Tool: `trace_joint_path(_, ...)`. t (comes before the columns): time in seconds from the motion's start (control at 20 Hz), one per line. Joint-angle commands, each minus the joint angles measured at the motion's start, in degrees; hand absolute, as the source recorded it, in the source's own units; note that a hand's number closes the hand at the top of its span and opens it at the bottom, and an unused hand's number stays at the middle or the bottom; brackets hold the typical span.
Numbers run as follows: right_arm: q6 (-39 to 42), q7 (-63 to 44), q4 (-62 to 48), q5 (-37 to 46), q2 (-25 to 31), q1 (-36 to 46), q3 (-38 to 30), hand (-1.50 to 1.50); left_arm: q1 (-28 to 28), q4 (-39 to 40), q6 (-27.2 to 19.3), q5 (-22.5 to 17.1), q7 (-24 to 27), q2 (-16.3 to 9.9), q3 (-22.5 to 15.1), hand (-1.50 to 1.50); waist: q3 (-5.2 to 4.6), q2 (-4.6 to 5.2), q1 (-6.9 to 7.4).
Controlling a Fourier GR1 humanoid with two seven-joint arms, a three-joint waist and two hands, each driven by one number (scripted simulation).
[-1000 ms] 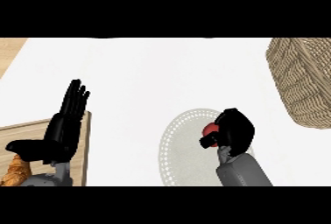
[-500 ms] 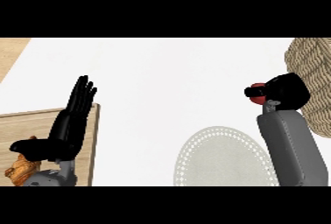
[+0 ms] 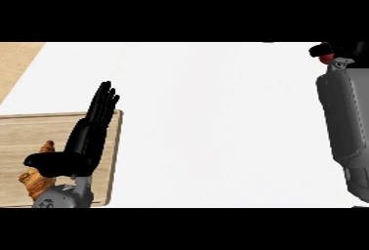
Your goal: Pick the bell pepper from the placemat and place it in the basket
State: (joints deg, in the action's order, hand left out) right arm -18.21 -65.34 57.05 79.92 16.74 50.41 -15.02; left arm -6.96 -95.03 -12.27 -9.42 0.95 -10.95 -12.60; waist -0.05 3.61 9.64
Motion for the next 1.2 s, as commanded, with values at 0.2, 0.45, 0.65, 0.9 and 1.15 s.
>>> trace_joint_path(0.2,-7.4,-12.9,-8.9,9.6,1.4,11.9,-6.5,1.5,-1.6,0.1,-0.2,0.4,-1.5,0.6,-0.7,0.0,0.01,-0.14,0.52)
trace_joint_path(0.45,-6.4,-16.9,-13.5,15.6,1.4,15.3,-10.4,1.5,-1.6,1.9,-1.1,1.0,-0.9,1.5,-0.9,0.0,-0.1,-0.27,-0.52)
trace_joint_path(0.65,-2.4,-19.2,-18.1,20.5,2.6,17.4,-13.0,1.5,-1.7,2.5,-0.6,0.7,-0.6,0.7,0.3,0.0,-0.16,-0.54,-1.34)
trace_joint_path(0.9,-2.1,-19.8,-21.2,25.9,3.0,18.5,-16.9,1.5,-1.0,2.1,-0.6,0.7,-0.6,0.0,1.1,0.0,-0.1,-0.89,-1.93)
trace_joint_path(1.15,-5.3,-19.9,-21.4,30.0,1.9,17.8,-20.6,1.5,0.1,2.2,-0.7,0.2,0.4,0.4,1.7,0.0,-0.04,-1.44,-3.5)
